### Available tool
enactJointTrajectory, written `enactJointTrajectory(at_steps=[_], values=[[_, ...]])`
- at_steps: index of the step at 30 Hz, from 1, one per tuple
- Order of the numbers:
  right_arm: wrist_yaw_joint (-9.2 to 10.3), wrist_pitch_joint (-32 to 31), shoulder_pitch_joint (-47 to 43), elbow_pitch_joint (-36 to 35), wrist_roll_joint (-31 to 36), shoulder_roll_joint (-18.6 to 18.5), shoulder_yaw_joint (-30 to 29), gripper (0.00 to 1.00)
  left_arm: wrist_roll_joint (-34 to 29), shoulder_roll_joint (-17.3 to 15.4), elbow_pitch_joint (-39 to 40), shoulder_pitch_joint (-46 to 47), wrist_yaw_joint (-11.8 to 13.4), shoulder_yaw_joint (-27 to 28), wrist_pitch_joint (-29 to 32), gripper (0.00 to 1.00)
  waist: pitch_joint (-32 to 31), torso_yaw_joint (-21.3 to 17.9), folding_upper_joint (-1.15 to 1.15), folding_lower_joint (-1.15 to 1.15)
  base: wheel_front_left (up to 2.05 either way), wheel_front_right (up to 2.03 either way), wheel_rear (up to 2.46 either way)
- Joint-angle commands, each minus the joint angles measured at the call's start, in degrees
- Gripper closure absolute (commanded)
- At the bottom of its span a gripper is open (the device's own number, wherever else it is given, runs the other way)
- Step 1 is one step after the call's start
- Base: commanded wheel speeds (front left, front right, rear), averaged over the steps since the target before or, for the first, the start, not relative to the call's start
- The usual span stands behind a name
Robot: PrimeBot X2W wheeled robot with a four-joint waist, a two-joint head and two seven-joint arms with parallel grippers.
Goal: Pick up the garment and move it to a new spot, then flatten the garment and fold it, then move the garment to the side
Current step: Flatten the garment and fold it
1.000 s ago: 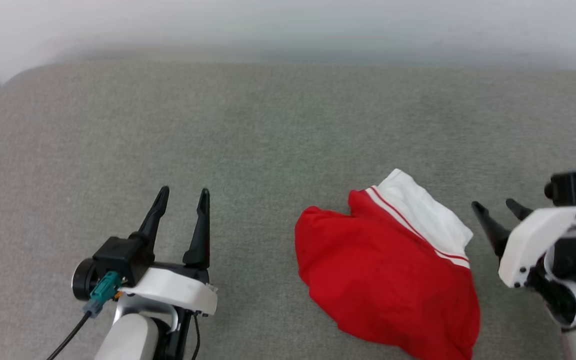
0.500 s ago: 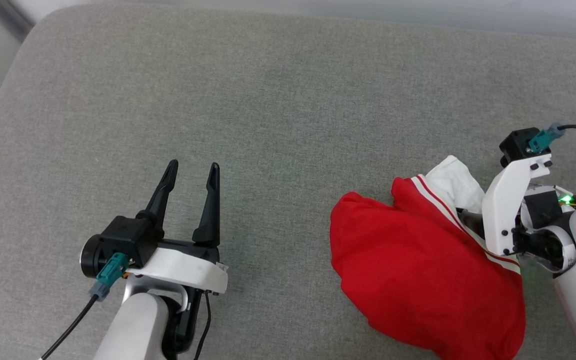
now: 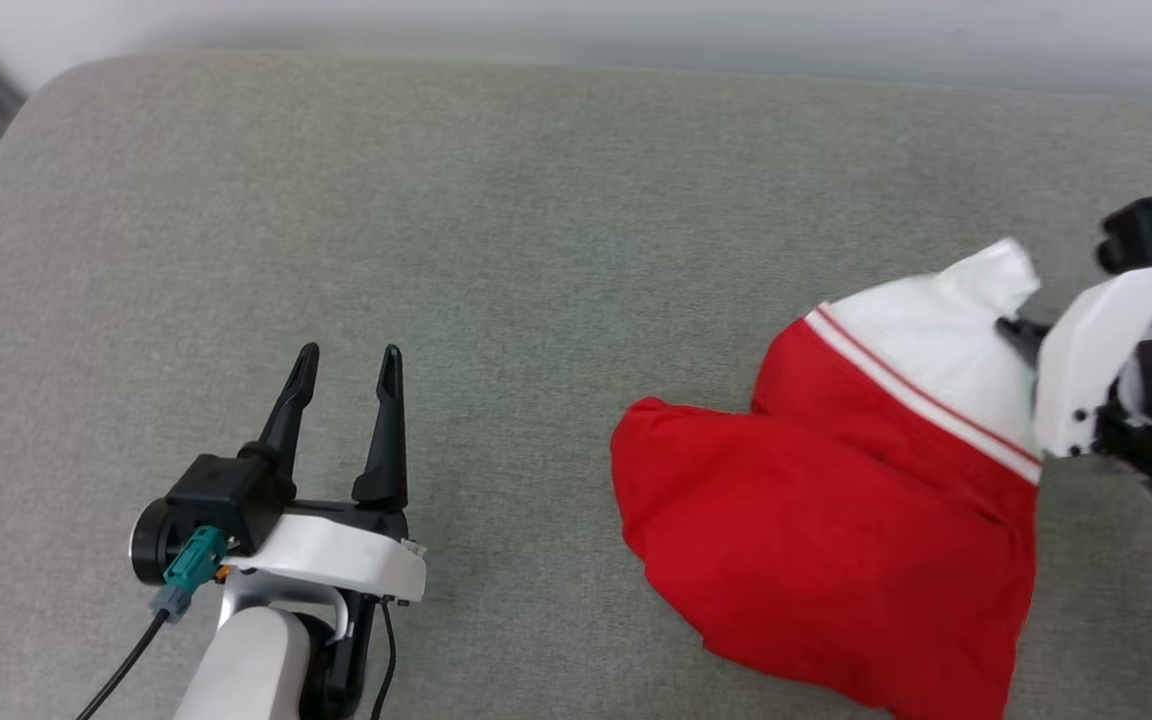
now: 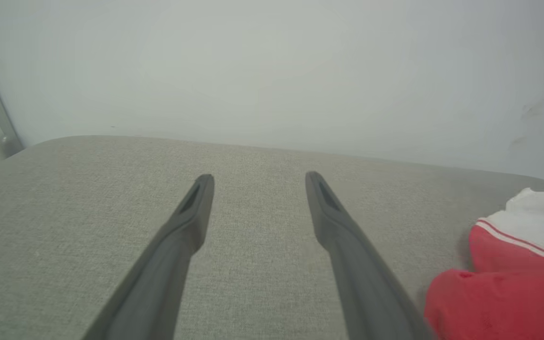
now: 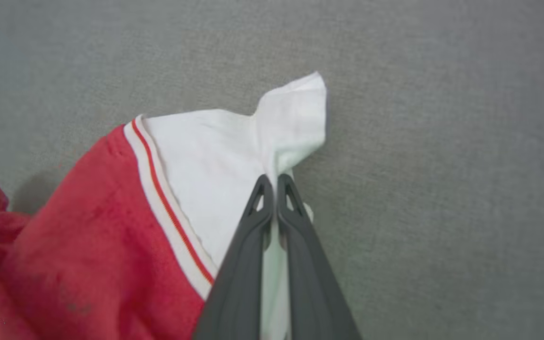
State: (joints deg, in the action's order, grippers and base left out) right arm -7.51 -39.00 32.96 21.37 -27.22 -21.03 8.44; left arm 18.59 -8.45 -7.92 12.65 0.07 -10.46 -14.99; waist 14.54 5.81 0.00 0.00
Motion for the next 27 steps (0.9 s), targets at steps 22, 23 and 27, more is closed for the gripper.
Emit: enactJointTrajectory(at_steps=[22, 23, 27], values=[[0.03, 12.69, -23.37, -0.86, 13.27, 14.11, -29.85, 0.00, 0.42, -1.55, -0.38, -2.80, 1.01, 0.75, 0.12, 0.00, -2.65, -4.79, 0.00, 0.00, 0.00, 0.00, 0.00], [0.03, 14.82, -23.21, -1.75, 13.47, 14.44, -29.58, 0.00, 0.46, -1.60, -0.48, -2.97, 0.97, 0.73, 0.23, 0.00, -3.04, -4.82, 0.00, 0.00, 0.00, 0.00, 0.00], [0.04, 22.86, -24.01, -5.25, 15.44, 15.33, -28.36, 0.00, 0.76, -1.92, -0.76, -3.86, 1.30, 0.71, 0.60, 0.00, -4.97, -4.69, 0.00, 0.00, 0.00, 0.00, 0.00]])
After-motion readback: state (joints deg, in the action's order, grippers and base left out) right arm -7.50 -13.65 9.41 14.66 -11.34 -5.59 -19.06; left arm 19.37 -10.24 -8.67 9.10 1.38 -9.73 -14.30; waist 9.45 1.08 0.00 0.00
